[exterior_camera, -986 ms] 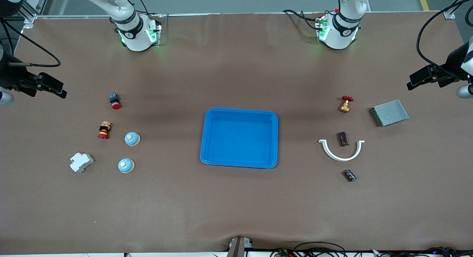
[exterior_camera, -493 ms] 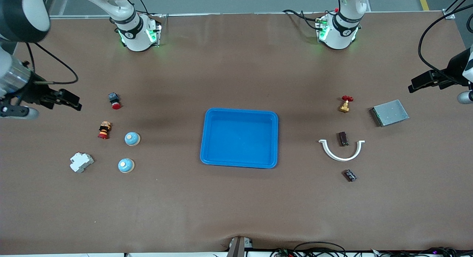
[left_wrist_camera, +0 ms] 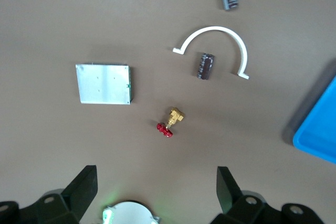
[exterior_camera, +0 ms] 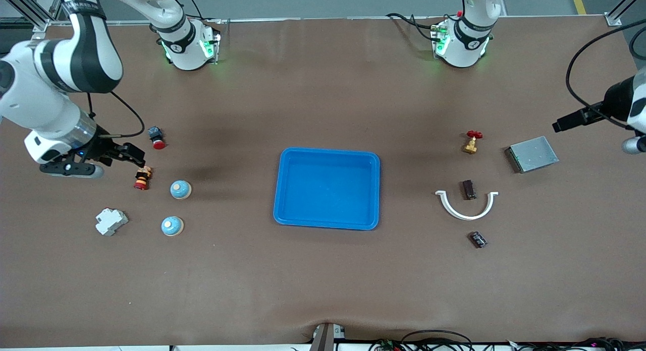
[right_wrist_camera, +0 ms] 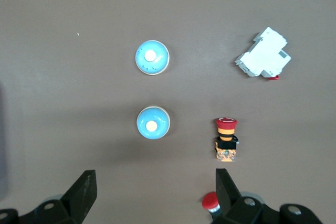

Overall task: Place electrolytic capacitor and blue bell in tray
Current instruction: 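Reach the right gripper to a blue bell while the left gripper reaches a capacitor, then grasp the blue bell with the right gripper while the left gripper grasps the capacitor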

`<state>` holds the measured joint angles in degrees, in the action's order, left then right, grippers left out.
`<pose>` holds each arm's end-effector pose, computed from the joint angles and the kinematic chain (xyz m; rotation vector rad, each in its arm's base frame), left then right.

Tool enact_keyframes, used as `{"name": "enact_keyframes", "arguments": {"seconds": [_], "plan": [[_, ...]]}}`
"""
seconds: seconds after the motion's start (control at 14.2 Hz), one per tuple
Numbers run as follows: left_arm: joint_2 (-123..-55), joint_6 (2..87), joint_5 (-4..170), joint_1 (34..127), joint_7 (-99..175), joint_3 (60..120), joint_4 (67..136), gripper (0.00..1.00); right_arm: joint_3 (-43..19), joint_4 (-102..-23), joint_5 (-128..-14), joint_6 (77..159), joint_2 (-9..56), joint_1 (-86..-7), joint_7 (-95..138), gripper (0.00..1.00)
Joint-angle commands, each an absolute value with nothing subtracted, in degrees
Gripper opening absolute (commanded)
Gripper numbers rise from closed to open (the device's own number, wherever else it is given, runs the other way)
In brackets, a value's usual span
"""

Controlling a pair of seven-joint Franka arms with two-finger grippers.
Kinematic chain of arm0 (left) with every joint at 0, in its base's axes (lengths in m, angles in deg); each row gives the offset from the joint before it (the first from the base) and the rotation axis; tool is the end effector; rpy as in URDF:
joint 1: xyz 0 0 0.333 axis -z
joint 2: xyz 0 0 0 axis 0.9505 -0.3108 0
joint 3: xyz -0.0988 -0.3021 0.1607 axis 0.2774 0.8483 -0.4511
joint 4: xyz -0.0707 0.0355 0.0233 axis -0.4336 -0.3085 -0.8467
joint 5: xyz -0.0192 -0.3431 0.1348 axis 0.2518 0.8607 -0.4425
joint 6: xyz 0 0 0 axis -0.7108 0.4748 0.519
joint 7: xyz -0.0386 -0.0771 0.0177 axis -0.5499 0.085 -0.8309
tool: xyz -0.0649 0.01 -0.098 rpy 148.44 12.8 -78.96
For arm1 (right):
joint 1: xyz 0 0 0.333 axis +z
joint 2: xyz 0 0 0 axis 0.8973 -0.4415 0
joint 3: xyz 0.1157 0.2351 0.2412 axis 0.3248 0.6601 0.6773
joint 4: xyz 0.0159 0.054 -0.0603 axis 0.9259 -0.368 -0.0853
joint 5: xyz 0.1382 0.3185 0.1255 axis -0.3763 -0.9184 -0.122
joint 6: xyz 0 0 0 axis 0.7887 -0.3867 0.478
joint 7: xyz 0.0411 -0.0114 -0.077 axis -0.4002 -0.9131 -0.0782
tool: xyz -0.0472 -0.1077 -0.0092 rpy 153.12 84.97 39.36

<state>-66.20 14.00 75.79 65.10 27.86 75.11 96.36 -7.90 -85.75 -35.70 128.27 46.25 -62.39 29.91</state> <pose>0.5313 0.0269 0.5854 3.0653 0.5416 -0.3117 0.5304 0.0031 0.4491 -3.1087 0.1216 -0.0728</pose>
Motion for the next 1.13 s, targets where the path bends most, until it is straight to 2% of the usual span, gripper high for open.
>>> {"name": "enact_keyframes", "arguments": {"seconds": [0.0, 0.28, 0.42, 0.56, 0.7, 1.06], "plan": [[-68.1, 13.5, 75.2, 64.9, 25.4, 75.9, 95.0, 1.0, -8.0, -87.2, -36.4, 133.5, 42.6, -62.0, 30.5, 1.0], [-70.5, 13.6, 75.5, 65.3, 24.7, 76.0, 94.5, 1.0, -8.0, -92.1, -36.5, 146.3, 37.7, -61.0, 30.7, 1.0], [-73.6, 13.5, 75.4, 65.2, 24.7, 76.0, 90.1, 1.0, -8.0, -93.3, -36.5, 151.5, 34.5, -60.5, 31.9, 1.0], [-76.9, 13.9, 75.5, 64.9, 24.6, 76.0, 88.8, 1.0, -8.0, -95.0, -36.5, 157.2, 31.5, -59.6, 32.4, 1.0], [-80.5, 17.7, 75.6, 64.7, 21.7, 76.0, 85.9, 1.0, -8.0, -95.2, -36.5, 160.4, 28.2, -59.1, 32.3, 1.0], [-87.4, 29.0, 75.2, 65.4, 13.1, 75.8, 85.7, 1.0, -8.0, -95.1, -36.5, 165.2, 23.4, -59.0, 32.3, 1.0]]}}
